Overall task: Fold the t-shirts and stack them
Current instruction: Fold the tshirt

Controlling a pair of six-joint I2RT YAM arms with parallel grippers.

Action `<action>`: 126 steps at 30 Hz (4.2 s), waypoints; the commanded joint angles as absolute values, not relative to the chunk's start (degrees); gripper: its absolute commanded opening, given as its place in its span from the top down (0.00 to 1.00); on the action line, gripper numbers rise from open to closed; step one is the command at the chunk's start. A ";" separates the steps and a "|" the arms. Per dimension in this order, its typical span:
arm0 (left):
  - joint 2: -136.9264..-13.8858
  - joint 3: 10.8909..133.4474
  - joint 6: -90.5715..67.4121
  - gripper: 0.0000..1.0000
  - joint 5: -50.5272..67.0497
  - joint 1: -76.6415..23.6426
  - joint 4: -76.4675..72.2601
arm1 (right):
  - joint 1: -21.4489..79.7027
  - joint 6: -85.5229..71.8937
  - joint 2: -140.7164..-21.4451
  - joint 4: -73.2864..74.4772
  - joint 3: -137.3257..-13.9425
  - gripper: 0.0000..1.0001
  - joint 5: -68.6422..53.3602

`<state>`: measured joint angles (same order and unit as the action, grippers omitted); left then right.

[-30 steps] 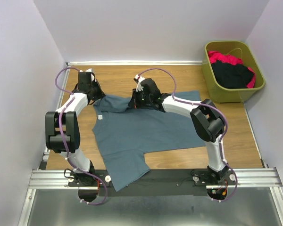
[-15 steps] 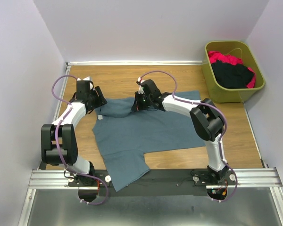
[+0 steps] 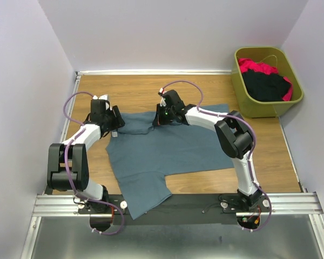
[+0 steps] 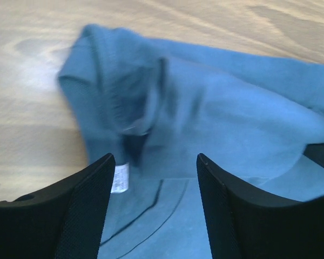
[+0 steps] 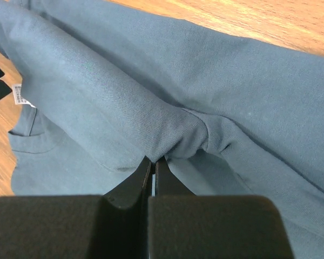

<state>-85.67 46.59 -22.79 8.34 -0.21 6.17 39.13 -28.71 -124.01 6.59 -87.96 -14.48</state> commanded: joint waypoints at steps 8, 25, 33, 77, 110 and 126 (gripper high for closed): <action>-90.79 48.08 -21.18 0.40 10.91 -2.55 2.72 | 38.67 -28.21 -125.07 7.65 -89.30 0.94 -14.68; -89.04 46.50 -23.47 0.46 8.61 -4.83 6.59 | 38.58 -28.04 -124.72 7.65 -89.03 0.93 -15.12; -87.10 46.58 -24.43 0.86 9.23 -5.54 7.82 | 38.58 -28.21 -124.28 7.65 -88.68 0.78 -15.64; -79.89 50.45 -27.69 0.97 11.95 -6.24 13.18 | 40.17 -26.10 -125.33 0.61 -84.99 0.62 -19.42; -75.77 48.78 -29.88 1.00 10.72 -6.24 18.19 | 40.08 -29.00 -117.25 2.37 -78.23 0.97 -19.68; -68.82 39.99 -31.73 1.00 13.89 -6.24 21.18 | 40.17 -30.59 -113.47 11.07 -76.11 0.96 -24.87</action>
